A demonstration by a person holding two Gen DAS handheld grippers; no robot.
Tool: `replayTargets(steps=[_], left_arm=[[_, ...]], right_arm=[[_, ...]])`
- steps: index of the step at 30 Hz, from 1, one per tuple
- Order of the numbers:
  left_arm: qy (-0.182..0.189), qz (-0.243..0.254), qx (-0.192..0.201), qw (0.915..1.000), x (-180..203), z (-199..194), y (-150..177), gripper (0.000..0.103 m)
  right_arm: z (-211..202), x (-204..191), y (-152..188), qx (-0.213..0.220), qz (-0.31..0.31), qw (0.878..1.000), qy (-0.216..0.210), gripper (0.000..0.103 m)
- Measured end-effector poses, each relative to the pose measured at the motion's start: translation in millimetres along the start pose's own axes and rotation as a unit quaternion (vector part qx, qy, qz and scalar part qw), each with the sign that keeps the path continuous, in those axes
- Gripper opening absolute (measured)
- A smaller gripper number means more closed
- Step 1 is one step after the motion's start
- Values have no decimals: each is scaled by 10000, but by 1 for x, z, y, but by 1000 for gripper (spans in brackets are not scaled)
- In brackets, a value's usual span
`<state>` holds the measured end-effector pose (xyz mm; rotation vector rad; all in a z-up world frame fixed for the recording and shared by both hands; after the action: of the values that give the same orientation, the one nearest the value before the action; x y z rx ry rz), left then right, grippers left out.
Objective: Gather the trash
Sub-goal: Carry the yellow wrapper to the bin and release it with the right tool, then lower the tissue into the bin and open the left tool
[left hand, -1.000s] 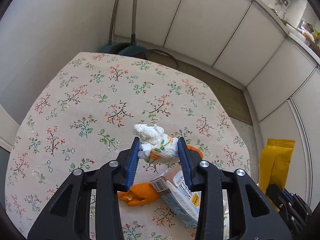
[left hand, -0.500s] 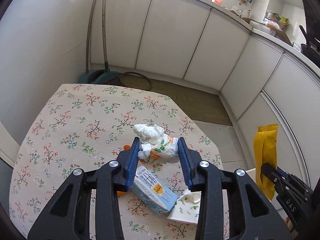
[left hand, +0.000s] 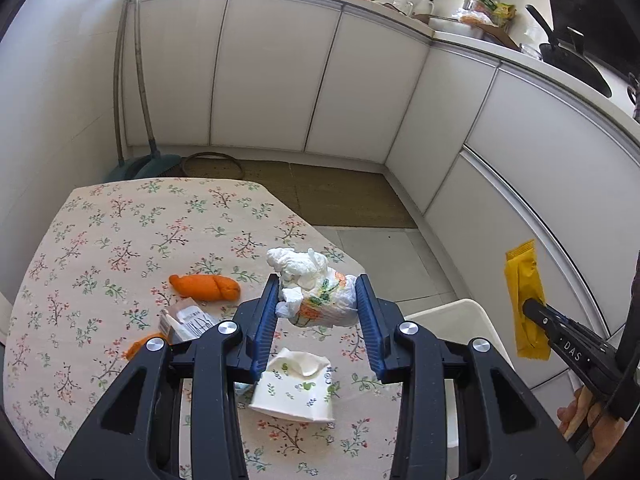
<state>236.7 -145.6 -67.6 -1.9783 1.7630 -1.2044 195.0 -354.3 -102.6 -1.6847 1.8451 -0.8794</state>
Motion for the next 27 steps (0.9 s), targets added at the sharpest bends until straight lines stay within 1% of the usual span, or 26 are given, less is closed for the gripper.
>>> replayTargets(steps=[1, 2, 3, 5, 10, 13, 15, 16, 18, 19, 21, 24, 27], left_arm=[[39, 46, -45, 10000, 7, 3, 6, 36], [67, 93, -74, 9999, 13, 5, 11, 36], [87, 138, -96, 9998, 17, 6, 16, 36], [137, 234, -166, 9995, 29, 11, 28, 36], [331, 252, -368, 9985, 59, 23, 53, 36], [454, 261, -481, 9975, 82, 30, 66, 36], [520, 354, -502, 9968, 98, 32, 72, 36], [551, 392, -513, 9964, 105, 33, 75, 36], [613, 462, -541, 9956, 118, 34, 81, 36], [641, 510, -561, 9951, 126, 36, 84, 36], [677, 575, -592, 9943, 136, 38, 89, 36], [728, 684, -687, 9926, 152, 44, 98, 37], [772, 788, -795, 9907, 165, 49, 107, 37]], right_arm=[[-1, 7, 4, -20, 61, 10000, 18, 18], [-2, 13, 6, -22, 125, 9999, 29, 21], [-4, 19, 9, -25, 182, 9998, 25, 28], [-8, 33, 14, -4, 264, 9996, 121, 37], [-17, 67, 20, 51, 478, 9983, 323, 43], [-22, 85, 24, 68, 545, 9968, 575, 50], [-26, 97, 26, 94, 539, 9955, 775, 63], [-29, 103, 27, 107, 546, 9946, 881, 65], [-33, 116, 31, 99, 560, 9924, 1093, 74], [-35, 121, 32, 80, 576, 9914, 1174, 76], [-37, 135, 38, 19, 629, 9892, 1323, 85], [-39, 152, 48, -121, 702, 9869, 1450, 89], [-35, 162, 58, -309, 721, 9857, 1489, 90]])
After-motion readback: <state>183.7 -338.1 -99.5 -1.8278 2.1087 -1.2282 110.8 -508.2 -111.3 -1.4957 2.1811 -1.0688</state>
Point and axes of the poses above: each gripper's, at about its wrist camera, not at the fingertips, and z roughly the way its jaws point, x to its right, y to its underside, the point moved 10 cm from there along z, roughly the way its jaws point, and after that the axes turned 14 degrees about -z, right-handed, at the moved point
